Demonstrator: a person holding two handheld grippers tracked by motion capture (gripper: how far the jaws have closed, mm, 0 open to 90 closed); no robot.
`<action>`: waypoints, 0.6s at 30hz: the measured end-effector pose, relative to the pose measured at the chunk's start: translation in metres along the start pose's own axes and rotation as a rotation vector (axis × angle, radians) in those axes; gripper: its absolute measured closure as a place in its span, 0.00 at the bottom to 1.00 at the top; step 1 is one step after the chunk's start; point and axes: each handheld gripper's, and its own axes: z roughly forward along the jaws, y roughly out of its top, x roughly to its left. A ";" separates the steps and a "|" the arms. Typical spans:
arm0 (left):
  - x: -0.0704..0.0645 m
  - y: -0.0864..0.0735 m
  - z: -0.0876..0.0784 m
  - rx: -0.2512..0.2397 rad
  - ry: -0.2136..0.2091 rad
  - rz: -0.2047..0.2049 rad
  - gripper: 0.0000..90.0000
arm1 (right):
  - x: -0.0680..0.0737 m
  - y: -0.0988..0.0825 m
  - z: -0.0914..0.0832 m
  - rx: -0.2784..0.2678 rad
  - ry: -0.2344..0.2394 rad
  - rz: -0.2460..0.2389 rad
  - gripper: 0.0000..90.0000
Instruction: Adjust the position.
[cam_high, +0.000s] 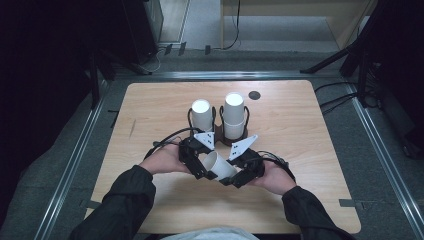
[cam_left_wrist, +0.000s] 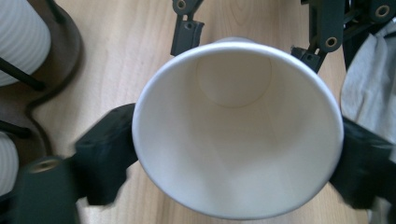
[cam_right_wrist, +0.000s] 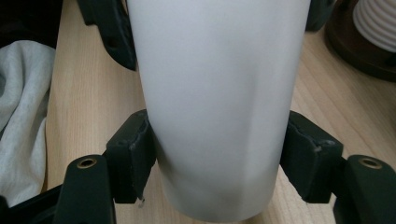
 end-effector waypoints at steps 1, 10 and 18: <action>0.001 0.000 -0.002 -0.014 0.004 -0.007 0.10 | 0.000 0.000 -0.001 -0.005 -0.005 -0.001 0.36; 0.003 -0.004 -0.013 -0.131 0.015 -0.051 0.06 | -0.004 0.000 -0.015 -0.073 -0.015 0.020 0.36; 0.004 -0.008 -0.020 -0.216 -0.005 -0.097 0.07 | -0.006 0.000 -0.025 -0.133 -0.013 0.032 0.36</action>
